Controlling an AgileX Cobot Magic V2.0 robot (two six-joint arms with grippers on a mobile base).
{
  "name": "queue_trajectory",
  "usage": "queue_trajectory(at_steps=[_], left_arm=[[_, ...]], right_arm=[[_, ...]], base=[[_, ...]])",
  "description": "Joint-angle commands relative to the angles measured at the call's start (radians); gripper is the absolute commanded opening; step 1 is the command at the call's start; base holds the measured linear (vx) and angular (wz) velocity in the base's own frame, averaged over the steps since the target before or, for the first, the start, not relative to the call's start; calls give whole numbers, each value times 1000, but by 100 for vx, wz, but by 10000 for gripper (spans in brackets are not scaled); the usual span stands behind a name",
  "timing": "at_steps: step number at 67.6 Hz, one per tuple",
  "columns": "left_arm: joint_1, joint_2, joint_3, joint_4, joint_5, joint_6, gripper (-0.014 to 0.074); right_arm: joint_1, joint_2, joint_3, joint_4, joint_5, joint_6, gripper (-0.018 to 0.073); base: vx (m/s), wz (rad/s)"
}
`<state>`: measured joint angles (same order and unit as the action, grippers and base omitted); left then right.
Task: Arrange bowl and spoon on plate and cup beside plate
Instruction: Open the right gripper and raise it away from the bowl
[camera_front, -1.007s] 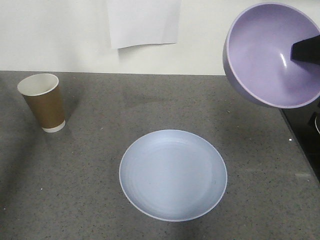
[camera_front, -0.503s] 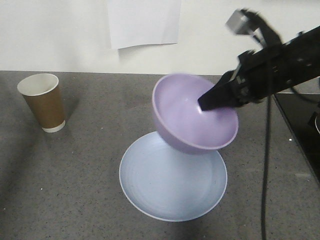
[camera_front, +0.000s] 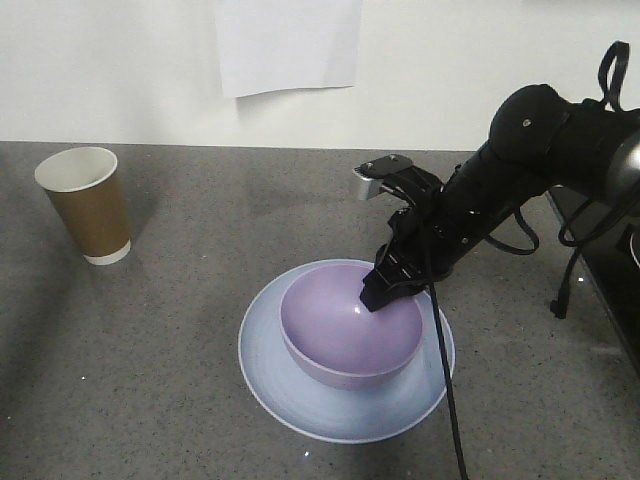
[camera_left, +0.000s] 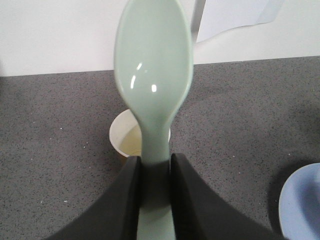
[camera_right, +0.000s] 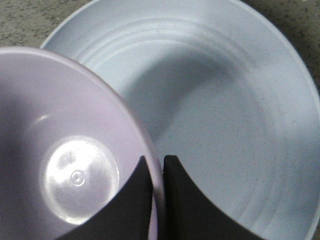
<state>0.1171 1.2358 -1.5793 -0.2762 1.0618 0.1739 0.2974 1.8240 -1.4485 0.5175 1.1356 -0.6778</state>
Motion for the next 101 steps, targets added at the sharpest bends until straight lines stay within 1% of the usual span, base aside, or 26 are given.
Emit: queue_trajectory(at_steps=[1, 11, 19, 28, 48, 56, 62, 68, 75, 80, 83, 88, 92, 93, 94, 100, 101], left_arm=[[-3, -18, -26, -23, -58, -3, -8], [-3, -18, -26, -23, -58, -3, -8], [-3, -18, -26, -23, -58, -3, -8], [-3, -18, -26, -23, -58, -3, -8], [-3, -18, -26, -23, -58, -3, -8], [-3, -18, -26, -23, -58, -3, -8], [-3, -18, -26, -24, -58, -3, -8], [-3, -18, -26, -24, -57, -3, -8], [-3, -18, -26, -25, -52, -3, -8], [-4, -18, -26, -34, -40, -3, -8], [-4, -18, -26, -52, -30, 1, -8], [-4, -16, -26, -100, -4, 41, -8], [-4, -15, -26, -166, 19, 93, -8], [-4, -15, -25, -184, 23, 105, -8], [-4, -15, -25, -202, 25, 111, -8], [-4, -15, -25, -321, 59, 181, -8], [-4, -15, -25, -351, 64, 190, -8]], right_arm=[[2, -30, -31, 30, -31, -6, 2], [15, -17, -31, 3, -42, -6, 19], [23, -17, -31, -11, -59, -11, 62], [25, -17, -31, -7, -88, -10, 144], [24, -24, -35, -10, -164, -10, 373], [22, -46, -62, -31, -176, -1, 426], [21, -77, -115, -60, -170, 40, 433], [20, -116, -184, -98, -165, 78, 428], [9, -187, -259, -122, -147, 156, 396], [-2, -248, -291, -123, -139, 198, 333], [-12, -293, -292, -120, -139, 214, 263], [-17, -371, -290, -123, -126, 210, 137], [-17, -443, -289, -139, -113, 210, 31], [-17, -459, -289, -141, -109, 210, -8], [-17, -476, -286, -141, -102, 209, -17], [-17, -582, -255, -138, -94, 210, -11], [-17, -601, -245, -137, -97, 210, -10]], base=[[0, 0], [0, 0], [0, 0], [0, 0], [0, 0], [0, 0], [0, 0], [0, 0], [0, 0], [0, 0], [0, 0], [0, 0], [0, 0], [0, 0], [0, 0], [0, 0], [0, 0]])
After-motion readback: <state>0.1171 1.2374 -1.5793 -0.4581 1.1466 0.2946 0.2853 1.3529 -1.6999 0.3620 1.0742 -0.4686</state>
